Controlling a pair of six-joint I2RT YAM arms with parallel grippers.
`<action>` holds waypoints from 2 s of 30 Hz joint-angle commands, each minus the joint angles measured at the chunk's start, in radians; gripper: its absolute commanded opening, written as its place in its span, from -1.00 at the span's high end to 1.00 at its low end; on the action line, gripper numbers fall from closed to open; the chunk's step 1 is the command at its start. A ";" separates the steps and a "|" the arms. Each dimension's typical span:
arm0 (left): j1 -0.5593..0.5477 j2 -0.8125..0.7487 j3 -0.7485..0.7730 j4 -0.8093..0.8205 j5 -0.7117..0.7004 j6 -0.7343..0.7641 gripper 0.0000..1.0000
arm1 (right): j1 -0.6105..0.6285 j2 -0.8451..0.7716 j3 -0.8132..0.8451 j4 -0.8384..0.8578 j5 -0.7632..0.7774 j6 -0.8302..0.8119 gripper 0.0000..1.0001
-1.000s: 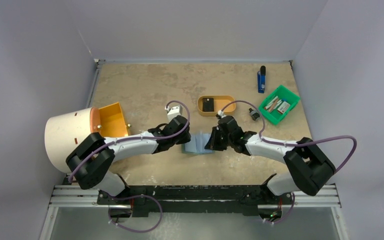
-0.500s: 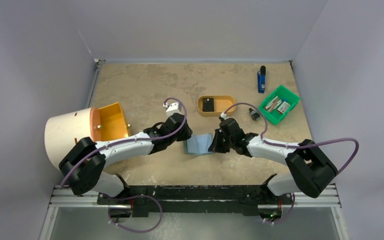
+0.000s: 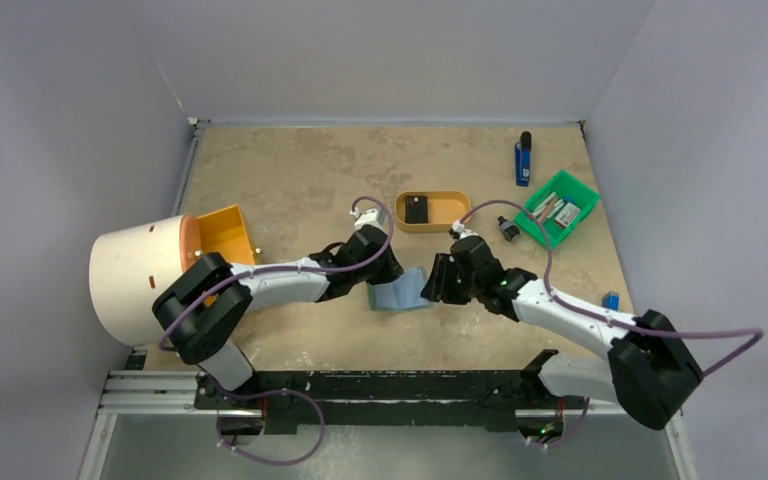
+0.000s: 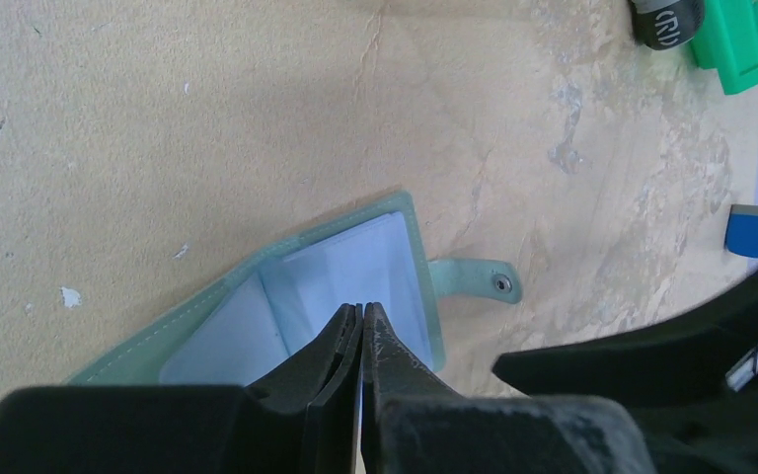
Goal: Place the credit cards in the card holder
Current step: Turn over the card slot in the card holder, then pick up the credit card from the storage box.
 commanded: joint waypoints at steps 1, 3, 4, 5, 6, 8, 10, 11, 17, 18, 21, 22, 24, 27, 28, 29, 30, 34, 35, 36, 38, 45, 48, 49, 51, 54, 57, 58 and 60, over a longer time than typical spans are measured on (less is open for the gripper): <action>0.000 0.006 0.003 0.070 0.007 0.010 0.97 | 0.000 -0.115 0.061 -0.048 -0.023 -0.102 0.10; 0.000 0.012 0.005 0.076 0.007 0.008 0.98 | 0.000 -0.107 0.088 -0.019 -0.087 -0.130 0.13; 0.000 0.015 0.006 0.076 0.005 0.008 0.99 | 0.000 -0.086 0.106 -0.014 -0.116 -0.139 0.15; 0.000 0.017 0.004 0.077 0.004 0.008 1.00 | 0.000 -0.047 0.124 -0.010 -0.131 -0.139 0.17; 0.001 0.019 0.003 0.077 0.000 0.006 1.00 | 0.000 -0.016 0.134 0.005 -0.149 -0.137 0.19; 0.000 0.014 -0.005 0.079 -0.006 0.003 1.00 | 0.000 0.033 0.134 0.056 -0.186 -0.119 0.23; 0.001 0.005 -0.017 0.079 -0.015 0.000 1.00 | 0.000 0.076 0.128 0.118 -0.193 -0.104 0.25; 0.000 0.002 -0.022 0.076 -0.018 0.003 1.00 | 0.000 0.103 0.126 0.138 -0.204 -0.097 0.25; 0.001 -0.009 -0.066 0.061 -0.042 0.008 1.00 | 0.000 0.207 0.078 0.205 -0.196 -0.075 0.31; 0.002 -0.014 -0.076 0.062 -0.045 0.003 1.00 | 0.000 0.212 0.065 0.210 -0.189 -0.073 0.32; 0.002 -0.027 -0.083 0.054 -0.047 0.003 1.00 | 0.000 0.208 0.028 0.216 -0.170 -0.063 0.34; 0.002 -0.030 -0.081 0.047 -0.048 0.007 1.00 | 0.000 0.202 0.022 0.211 -0.166 -0.064 0.34; 0.002 -0.038 -0.073 0.038 -0.051 0.014 1.00 | 0.000 0.176 0.022 0.185 -0.157 -0.071 0.34; 0.002 -0.059 -0.059 0.018 -0.053 0.022 1.00 | 0.001 0.081 0.053 0.115 -0.120 -0.102 0.33; 0.002 -0.069 -0.052 0.008 -0.054 0.024 1.00 | 0.000 0.056 0.074 0.085 -0.106 -0.117 0.33; 0.002 -0.083 -0.047 -0.001 -0.058 0.027 1.00 | 0.000 0.005 0.099 0.037 -0.092 -0.123 0.30; 0.002 -0.098 -0.043 -0.011 -0.061 0.029 1.00 | 0.000 -0.029 0.125 0.002 -0.065 -0.133 0.27; 0.002 -0.175 -0.020 -0.055 -0.088 0.040 1.00 | 0.000 -0.116 0.256 -0.088 0.064 -0.241 0.18; 0.002 -0.192 -0.017 -0.068 -0.100 0.040 0.97 | -0.001 -0.123 0.290 -0.095 0.098 -0.281 0.17; 0.002 -0.211 -0.011 -0.086 -0.119 0.040 0.94 | -0.002 -0.124 0.330 -0.100 0.142 -0.300 0.16; 0.002 -0.250 -0.011 -0.106 -0.154 0.043 0.93 | -0.003 -0.104 0.389 -0.102 0.255 -0.316 0.05; 0.002 -0.350 -0.019 -0.181 -0.241 0.067 0.91 | -0.179 0.136 0.575 -0.087 0.137 -0.218 -0.06; 0.002 -0.374 -0.041 -0.186 -0.243 0.066 0.90 | -0.231 0.196 0.542 0.059 0.025 -0.181 -0.31; 0.002 -0.382 -0.050 -0.186 -0.245 0.065 0.90 | -0.239 0.224 0.546 0.072 0.013 -0.173 -0.36; 0.001 -0.398 -0.066 -0.185 -0.249 0.063 0.90 | -0.264 0.300 0.587 0.068 0.001 -0.151 -0.40; 0.002 -0.421 -0.089 -0.178 -0.254 0.061 0.90 | -0.311 0.404 0.632 0.074 -0.052 -0.131 -0.38; 0.002 -0.429 -0.096 -0.177 -0.263 0.064 0.90 | -0.337 0.496 0.685 0.074 -0.071 -0.145 -0.34; 0.002 -0.429 -0.099 -0.176 -0.264 0.064 0.90 | -0.345 0.525 0.702 0.074 -0.083 -0.149 -0.32; 0.002 -0.428 -0.105 -0.176 -0.265 0.064 0.90 | -0.355 0.573 0.730 0.074 -0.105 -0.155 -0.31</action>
